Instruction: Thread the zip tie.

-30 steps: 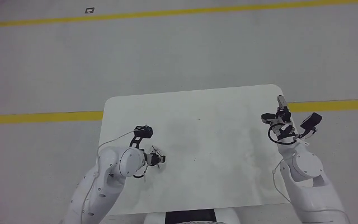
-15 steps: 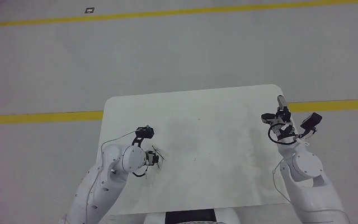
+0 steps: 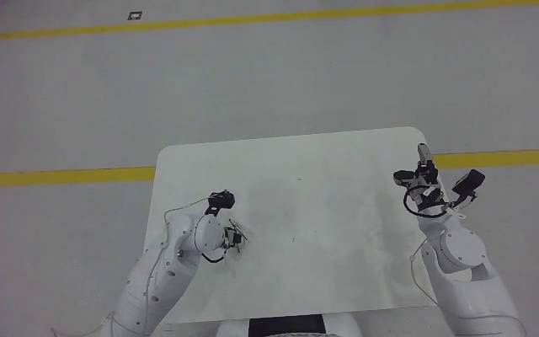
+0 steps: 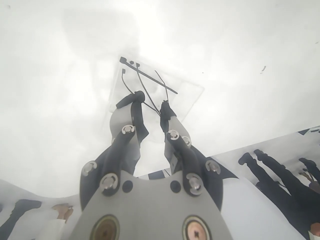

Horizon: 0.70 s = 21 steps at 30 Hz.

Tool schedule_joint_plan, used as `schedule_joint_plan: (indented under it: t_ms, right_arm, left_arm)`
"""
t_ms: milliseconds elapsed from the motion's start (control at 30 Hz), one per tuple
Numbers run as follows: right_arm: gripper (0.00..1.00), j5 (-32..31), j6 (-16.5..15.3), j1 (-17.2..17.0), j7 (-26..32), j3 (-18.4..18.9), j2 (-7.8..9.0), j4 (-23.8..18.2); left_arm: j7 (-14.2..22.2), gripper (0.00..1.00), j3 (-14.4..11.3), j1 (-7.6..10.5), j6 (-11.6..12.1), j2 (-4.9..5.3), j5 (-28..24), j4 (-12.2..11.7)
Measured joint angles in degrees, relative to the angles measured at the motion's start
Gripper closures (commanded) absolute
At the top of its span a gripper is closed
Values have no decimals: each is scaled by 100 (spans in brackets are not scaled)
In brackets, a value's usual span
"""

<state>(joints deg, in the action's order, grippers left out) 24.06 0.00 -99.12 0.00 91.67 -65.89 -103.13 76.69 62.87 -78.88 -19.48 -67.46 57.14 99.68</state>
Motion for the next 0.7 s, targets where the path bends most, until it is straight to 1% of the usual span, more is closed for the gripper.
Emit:
schedule_joint_plan:
  t_ms: [100, 167, 333, 500, 600, 700]
  right_arm:
    - [0, 0, 0, 0, 0, 0, 0, 0]
    - [0, 0, 0, 0, 0, 0, 0, 0]
    - [0, 0, 0, 0, 0, 0, 0, 0]
    - [0, 0, 0, 0, 0, 0, 0, 0]
    - [0, 0, 0, 0, 0, 0, 0, 0]
    - [0, 0, 0, 0, 0, 0, 0, 0]
  left_arm:
    - [-31, 86, -24, 31, 0, -61, 30, -103]
    - [-55, 86, -21, 44, 0, -105, 34, -178]
    - [-109, 79, -30, 80, 0, -220, 121, -367]
    - [-55, 77, -35, 96, 0, -320, 308, -439]
    - [-28, 79, 2, 84, 0, -377, 403, -462]
    - [-2, 79, 43, 75, 0, -434, 462, -499]
